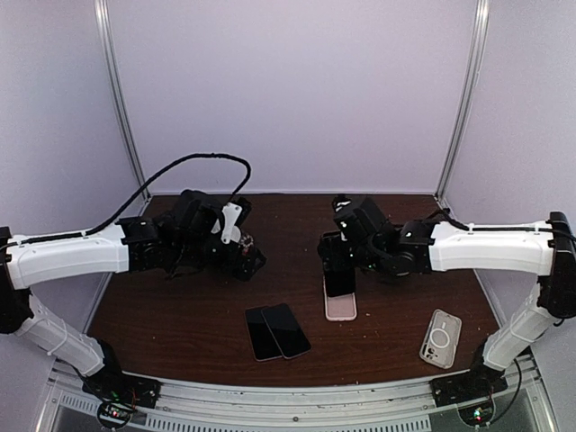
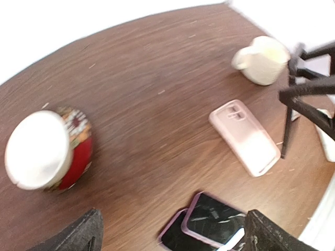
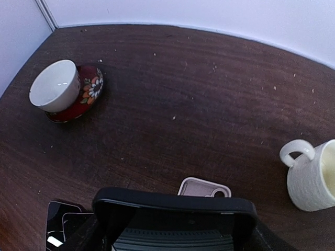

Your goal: Put the phone into the phone case

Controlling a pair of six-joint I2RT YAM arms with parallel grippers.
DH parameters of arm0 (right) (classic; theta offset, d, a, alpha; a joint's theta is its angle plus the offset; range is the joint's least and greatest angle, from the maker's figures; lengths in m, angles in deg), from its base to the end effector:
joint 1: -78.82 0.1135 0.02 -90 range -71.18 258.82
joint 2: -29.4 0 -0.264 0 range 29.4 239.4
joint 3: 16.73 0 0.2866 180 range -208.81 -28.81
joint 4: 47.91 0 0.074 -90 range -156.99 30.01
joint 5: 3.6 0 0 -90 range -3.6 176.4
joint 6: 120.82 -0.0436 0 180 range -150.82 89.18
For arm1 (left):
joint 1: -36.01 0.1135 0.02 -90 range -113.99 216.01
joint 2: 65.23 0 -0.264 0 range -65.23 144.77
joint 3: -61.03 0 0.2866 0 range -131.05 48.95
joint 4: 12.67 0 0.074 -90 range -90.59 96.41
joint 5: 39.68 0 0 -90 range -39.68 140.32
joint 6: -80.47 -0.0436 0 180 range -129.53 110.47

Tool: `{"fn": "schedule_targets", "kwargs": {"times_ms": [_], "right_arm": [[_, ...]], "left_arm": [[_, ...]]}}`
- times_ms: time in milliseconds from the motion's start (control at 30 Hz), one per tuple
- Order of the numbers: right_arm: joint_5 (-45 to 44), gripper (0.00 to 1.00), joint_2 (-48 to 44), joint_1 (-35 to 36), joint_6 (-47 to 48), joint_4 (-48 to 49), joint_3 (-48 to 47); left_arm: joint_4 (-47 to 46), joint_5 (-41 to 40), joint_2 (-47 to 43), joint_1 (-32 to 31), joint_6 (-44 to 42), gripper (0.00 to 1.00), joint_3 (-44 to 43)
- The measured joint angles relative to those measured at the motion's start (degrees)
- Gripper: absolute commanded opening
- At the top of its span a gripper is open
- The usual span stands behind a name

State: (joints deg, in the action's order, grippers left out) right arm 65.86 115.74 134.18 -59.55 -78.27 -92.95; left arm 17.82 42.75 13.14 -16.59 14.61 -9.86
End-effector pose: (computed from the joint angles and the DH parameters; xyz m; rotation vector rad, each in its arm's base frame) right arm 0.2244 0.2979 0.2521 -0.3345 2.2282 0.3914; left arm 0.2131 -0.2693 0.2627 0.4912 2.2378 -0.5750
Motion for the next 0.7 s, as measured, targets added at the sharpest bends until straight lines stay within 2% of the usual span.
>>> {"fn": "schedule_targets", "kwargs": {"times_ms": [300,700], "right_arm": [[2.8,0.09,9.9,-1.7,-10.3,-2.2,0.0],[2.3,0.08,12.7,-2.0,-15.5,-6.6,-1.4]], "left_arm": [[5.3,-2.9,-2.3,2.4,-2.2,0.98,1.6],[11.7,-3.2,-4.8,3.5,-6.8,0.98,0.6]]}}
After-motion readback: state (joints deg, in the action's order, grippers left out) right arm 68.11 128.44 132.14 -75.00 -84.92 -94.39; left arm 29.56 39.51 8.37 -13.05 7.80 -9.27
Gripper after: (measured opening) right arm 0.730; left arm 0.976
